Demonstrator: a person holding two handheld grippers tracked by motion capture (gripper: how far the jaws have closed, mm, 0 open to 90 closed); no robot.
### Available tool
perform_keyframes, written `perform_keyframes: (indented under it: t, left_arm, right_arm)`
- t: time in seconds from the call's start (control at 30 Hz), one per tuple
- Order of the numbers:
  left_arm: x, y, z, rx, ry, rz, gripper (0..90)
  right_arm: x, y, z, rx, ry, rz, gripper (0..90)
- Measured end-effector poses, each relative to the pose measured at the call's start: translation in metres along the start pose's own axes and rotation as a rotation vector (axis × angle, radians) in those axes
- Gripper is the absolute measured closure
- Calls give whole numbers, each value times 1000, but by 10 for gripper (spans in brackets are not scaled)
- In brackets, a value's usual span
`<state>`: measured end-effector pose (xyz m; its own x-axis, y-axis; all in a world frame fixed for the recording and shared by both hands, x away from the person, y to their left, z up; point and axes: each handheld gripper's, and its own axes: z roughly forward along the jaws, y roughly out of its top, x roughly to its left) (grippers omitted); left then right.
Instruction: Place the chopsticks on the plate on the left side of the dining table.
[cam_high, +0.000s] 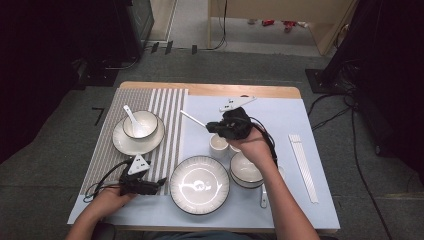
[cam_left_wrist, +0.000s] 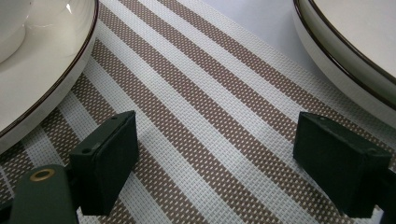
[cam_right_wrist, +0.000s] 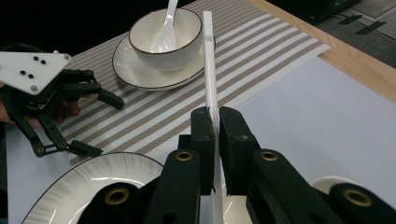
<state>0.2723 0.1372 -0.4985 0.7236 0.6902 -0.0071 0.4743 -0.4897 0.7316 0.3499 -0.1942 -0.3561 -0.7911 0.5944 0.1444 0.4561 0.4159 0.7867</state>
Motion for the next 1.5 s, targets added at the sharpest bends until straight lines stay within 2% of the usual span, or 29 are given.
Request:
perform_keyframes:
  t: [1.5]
  left_arm:
    - [0, 0, 0, -2, 1, -1, 146]
  right_arm:
    - [11, 13, 16, 7, 30, -24, 852]
